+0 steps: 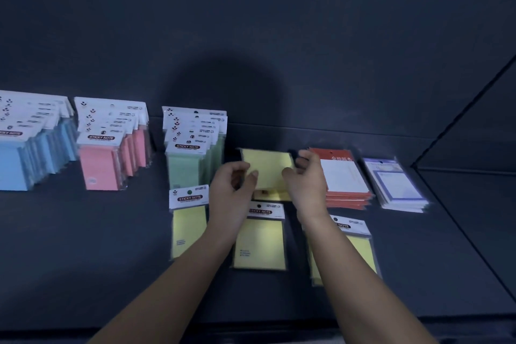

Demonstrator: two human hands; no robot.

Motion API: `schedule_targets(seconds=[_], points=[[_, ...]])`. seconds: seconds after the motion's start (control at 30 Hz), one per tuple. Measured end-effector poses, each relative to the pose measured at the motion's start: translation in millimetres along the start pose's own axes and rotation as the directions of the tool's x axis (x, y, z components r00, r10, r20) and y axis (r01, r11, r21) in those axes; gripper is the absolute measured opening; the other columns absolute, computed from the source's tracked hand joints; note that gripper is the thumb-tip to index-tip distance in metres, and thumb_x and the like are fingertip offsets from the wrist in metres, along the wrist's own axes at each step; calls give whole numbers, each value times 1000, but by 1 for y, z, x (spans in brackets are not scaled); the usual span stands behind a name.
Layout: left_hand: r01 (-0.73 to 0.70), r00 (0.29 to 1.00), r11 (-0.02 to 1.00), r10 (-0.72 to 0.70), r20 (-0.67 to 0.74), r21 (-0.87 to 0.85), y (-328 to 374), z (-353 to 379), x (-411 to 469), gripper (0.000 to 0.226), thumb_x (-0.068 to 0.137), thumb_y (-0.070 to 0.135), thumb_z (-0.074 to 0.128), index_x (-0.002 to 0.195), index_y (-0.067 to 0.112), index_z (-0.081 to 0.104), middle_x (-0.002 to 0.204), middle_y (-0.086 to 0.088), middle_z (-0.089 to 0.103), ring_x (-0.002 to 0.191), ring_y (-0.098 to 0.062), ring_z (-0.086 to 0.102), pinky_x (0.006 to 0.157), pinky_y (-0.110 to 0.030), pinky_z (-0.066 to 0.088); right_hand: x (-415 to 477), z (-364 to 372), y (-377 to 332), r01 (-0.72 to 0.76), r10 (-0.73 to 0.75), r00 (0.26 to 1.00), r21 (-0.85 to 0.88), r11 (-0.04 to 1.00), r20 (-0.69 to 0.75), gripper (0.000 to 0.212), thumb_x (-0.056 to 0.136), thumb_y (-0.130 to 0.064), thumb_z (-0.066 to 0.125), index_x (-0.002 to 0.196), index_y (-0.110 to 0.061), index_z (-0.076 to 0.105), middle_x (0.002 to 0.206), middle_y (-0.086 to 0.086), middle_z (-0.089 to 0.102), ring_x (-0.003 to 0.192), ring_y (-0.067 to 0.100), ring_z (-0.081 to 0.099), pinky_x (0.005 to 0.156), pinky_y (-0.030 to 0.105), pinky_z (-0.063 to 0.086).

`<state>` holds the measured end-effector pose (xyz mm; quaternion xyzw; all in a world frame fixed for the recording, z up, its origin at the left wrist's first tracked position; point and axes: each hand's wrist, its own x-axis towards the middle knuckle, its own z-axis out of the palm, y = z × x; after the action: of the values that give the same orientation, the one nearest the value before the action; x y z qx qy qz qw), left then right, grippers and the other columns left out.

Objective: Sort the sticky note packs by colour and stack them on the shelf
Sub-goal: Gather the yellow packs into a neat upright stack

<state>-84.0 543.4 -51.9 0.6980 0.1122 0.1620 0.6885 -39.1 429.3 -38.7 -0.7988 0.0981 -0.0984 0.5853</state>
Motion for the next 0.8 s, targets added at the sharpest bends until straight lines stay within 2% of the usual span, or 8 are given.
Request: schedule_targets(seconds=[0.13,0.23,0.33,0.47,0.57,0.67,0.73,0.8], points=[[-44,993,995,33,-118,-90,2,-5,-1,20,85,9,66,74,24,55,72,8,58,68,-4,53,68,-16,45,-12,2,-3,-31,28,999,222,975,16,28,82,3,57,102,-17,54,93,1,58,81,15,54,77,28,47],[-66,995,988,54,-86,-141,3,-5,-8,25,85,2,63,78,24,53,75,9,54,67,3,51,68,-11,43,-23,-6,-5,-55,51,998,354,934,22,22,85,1,58,95,-18,53,72,-5,50,64,4,49,63,9,42],[-73,996,982,80,33,-173,8,-1,-20,29,87,-2,57,89,27,56,93,4,61,82,1,57,74,-14,48,-32,-25,-5,18,-33,999,400,916,30,23,88,1,57,99,-17,52,66,-8,47,56,-1,45,58,6,39],[-40,982,997,52,182,-68,10,10,-35,43,85,-1,59,102,39,57,113,-6,62,89,-19,57,76,-34,48,-45,-58,8,100,-115,993,282,954,37,35,88,6,52,111,-21,53,87,-15,53,62,-11,48,66,2,41],[-61,959,997,45,278,49,5,21,-47,46,84,2,63,113,37,53,118,6,55,88,-6,50,79,-19,43,-55,-83,20,111,-122,991,183,977,52,41,87,7,51,102,-31,59,84,-15,52,58,-9,46,56,5,39],[-70,928,983,2,374,168,-2,31,-58,47,84,10,66,123,32,51,96,11,49,66,1,46,63,-10,38,-63,-105,34,131,-134,991,99,986,20,41,87,8,51,102,-29,60,95,-4,59,63,0,48,57,10,39],[-155,904,949,25,427,274,-5,39,-66,50,85,16,66,130,27,47,99,8,47,75,-2,49,68,-11,38,-67,-116,45,147,-147,989,-5,989,-28,38,86,7,53,105,-25,59,107,1,61,70,11,50,61,10,40],[-258,880,905,76,469,337,-6,49,-72,52,87,17,64,134,22,44,117,6,49,93,-11,51,82,-17,39,-71,-124,53,156,-162,983,-75,985,-84,36,86,6,54,105,-24,58,108,1,60,74,9,51,64,5,39]])
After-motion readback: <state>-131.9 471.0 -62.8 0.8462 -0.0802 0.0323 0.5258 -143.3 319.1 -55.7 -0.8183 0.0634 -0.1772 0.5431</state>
